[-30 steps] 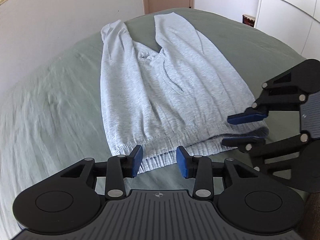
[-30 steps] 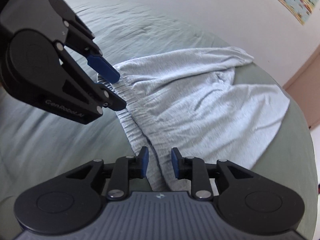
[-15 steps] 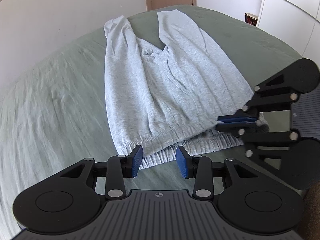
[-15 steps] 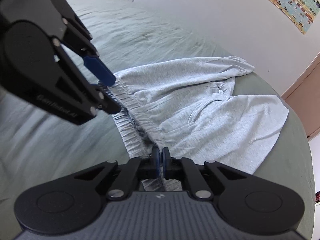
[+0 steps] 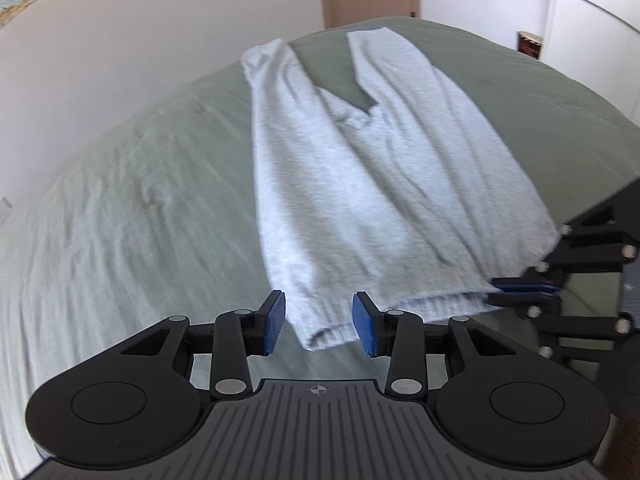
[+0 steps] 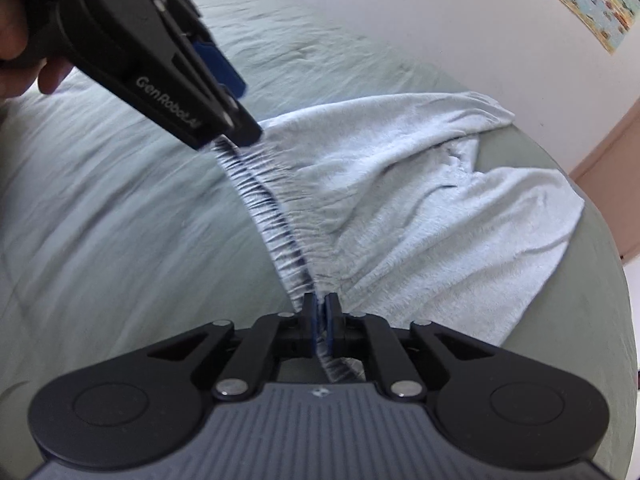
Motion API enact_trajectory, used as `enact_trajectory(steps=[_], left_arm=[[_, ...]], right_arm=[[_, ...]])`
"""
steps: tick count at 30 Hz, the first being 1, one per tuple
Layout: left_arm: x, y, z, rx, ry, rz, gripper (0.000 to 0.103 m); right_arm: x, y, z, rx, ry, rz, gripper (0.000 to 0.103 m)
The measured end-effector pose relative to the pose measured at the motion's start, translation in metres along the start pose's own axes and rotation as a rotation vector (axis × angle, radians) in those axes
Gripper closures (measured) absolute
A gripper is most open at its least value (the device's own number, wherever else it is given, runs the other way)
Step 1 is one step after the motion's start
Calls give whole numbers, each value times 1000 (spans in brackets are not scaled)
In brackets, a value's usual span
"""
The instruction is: Fold clothes
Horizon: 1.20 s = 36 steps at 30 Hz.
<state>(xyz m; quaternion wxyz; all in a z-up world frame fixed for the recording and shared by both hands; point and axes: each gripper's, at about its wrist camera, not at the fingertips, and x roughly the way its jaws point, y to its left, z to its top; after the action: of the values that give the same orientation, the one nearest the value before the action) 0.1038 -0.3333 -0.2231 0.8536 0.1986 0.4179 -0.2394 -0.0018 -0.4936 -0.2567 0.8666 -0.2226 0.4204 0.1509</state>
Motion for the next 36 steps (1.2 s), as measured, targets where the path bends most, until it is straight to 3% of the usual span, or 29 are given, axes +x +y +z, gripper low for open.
enact_trajectory(steps=[4, 6, 11, 15, 19, 21, 25, 27, 36], left_arm=[[-1, 15, 3, -27, -12, 15, 67], [-1, 24, 3, -48, -12, 23, 66], [10, 51, 3, -166, 30, -16, 66], [28, 66, -2, -253, 88, -75, 66], [38, 69, -6, -287, 119, -107, 66], [39, 67, -6, -289, 117, -105, 65], [42, 64, -3, -299, 116, -104, 61], [42, 62, -3, -287, 118, -97, 61], [42, 50, -5, -228, 114, -70, 60]], right_arm=[[-22, -32, -1, 180, -49, -6, 58], [-31, -53, -5, 295, -63, -15, 56], [-26, -111, -34, 681, 8, -55, 56], [-21, -134, -58, 939, 31, -8, 56], [-8, -144, -71, 1094, 33, 34, 56], [0, -146, -75, 1152, 36, 54, 60], [12, -143, -77, 1187, 30, 79, 90], [13, -141, -76, 1184, 33, 77, 100], [3, -137, -89, 1180, 56, 10, 102]])
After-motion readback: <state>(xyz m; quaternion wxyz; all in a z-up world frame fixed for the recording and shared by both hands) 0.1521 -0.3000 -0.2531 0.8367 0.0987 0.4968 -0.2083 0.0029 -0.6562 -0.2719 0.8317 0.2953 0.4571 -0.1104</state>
